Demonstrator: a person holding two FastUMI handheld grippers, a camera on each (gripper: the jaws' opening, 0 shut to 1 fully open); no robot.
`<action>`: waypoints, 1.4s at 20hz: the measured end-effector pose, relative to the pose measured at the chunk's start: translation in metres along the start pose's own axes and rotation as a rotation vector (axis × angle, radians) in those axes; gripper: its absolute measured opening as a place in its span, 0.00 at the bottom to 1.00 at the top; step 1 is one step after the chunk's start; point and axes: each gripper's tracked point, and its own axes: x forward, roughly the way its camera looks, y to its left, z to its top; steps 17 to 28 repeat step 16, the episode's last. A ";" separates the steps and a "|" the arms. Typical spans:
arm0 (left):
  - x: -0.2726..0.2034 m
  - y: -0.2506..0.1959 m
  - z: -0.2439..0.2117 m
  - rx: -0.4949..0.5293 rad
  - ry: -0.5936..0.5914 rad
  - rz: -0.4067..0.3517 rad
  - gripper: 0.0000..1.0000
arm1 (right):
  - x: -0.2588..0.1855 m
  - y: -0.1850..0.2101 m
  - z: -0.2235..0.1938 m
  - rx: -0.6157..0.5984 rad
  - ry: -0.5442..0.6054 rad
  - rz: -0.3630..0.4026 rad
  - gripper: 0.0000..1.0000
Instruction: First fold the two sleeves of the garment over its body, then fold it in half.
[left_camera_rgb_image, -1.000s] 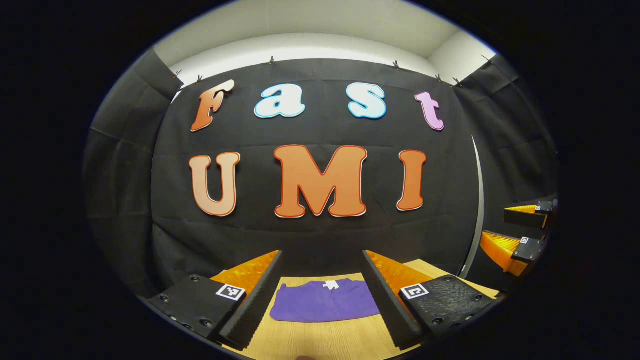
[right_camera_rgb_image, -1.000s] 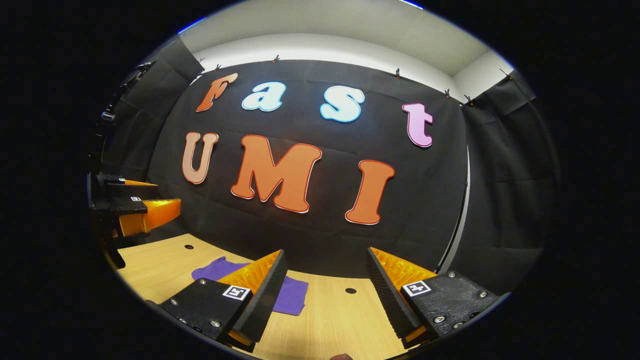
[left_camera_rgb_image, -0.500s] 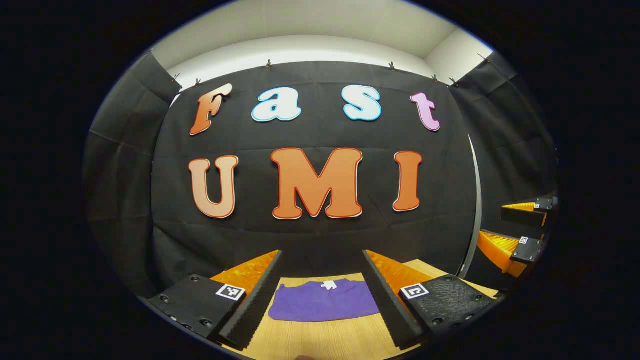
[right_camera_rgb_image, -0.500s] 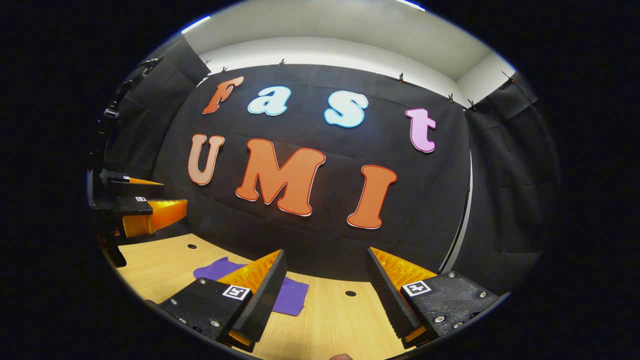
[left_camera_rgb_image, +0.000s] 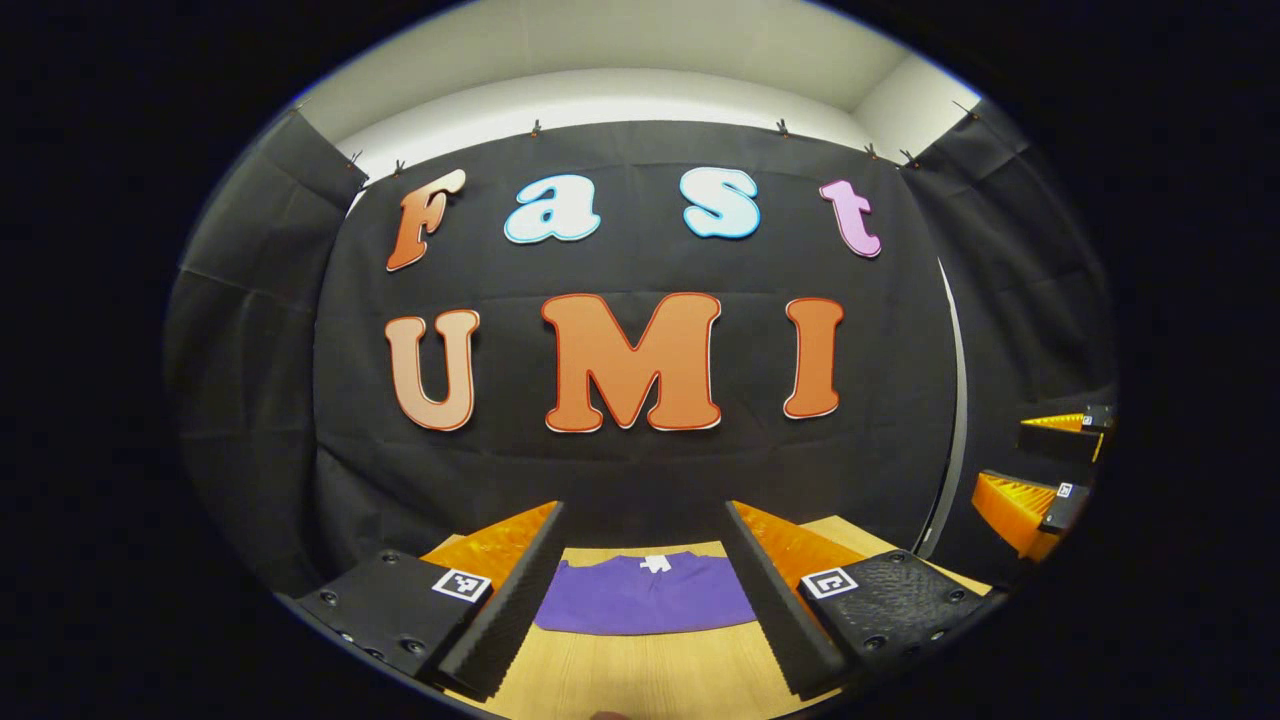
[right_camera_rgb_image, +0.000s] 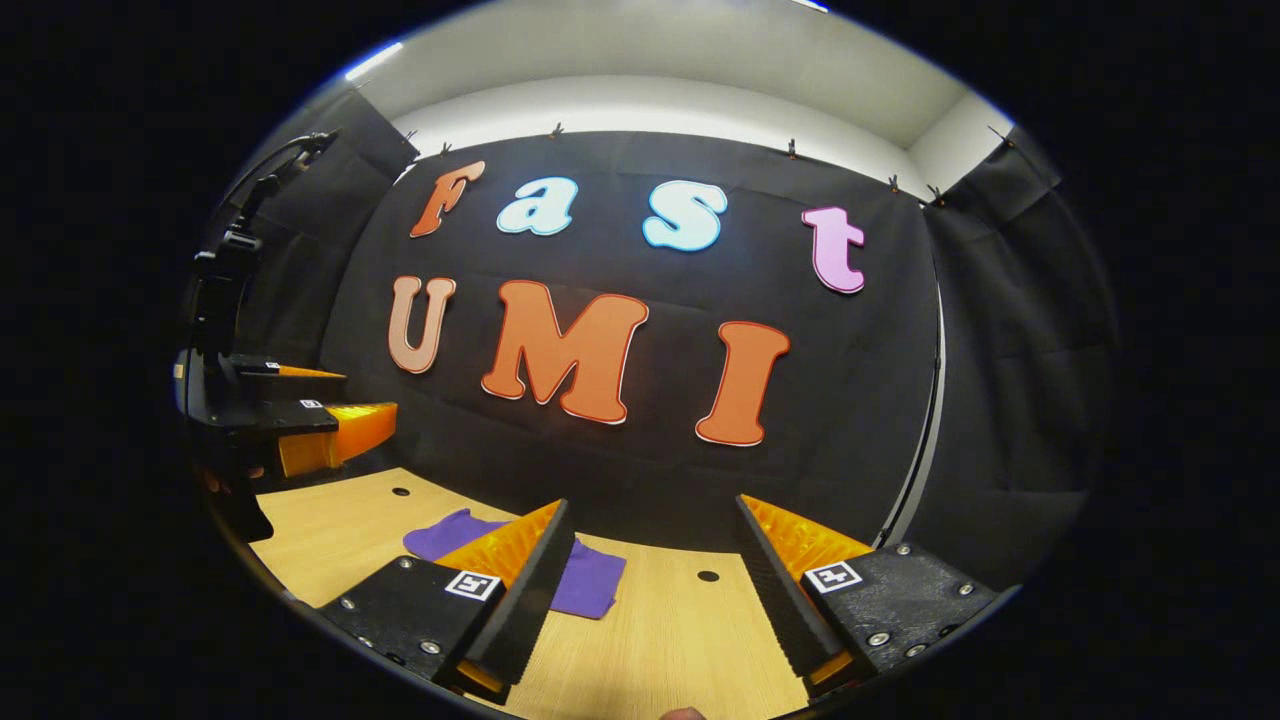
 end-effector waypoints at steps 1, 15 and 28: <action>0.001 -0.001 0.005 -0.002 -0.007 0.001 1.00 | 0.000 0.000 0.000 0.001 -0.001 0.001 0.95; -0.012 0.013 0.028 0.021 -0.067 0.034 1.00 | 0.004 0.006 0.008 -0.029 -0.023 0.023 0.95; -0.012 0.012 0.030 0.025 -0.076 0.034 0.97 | 0.004 0.007 0.008 -0.024 -0.020 0.024 0.95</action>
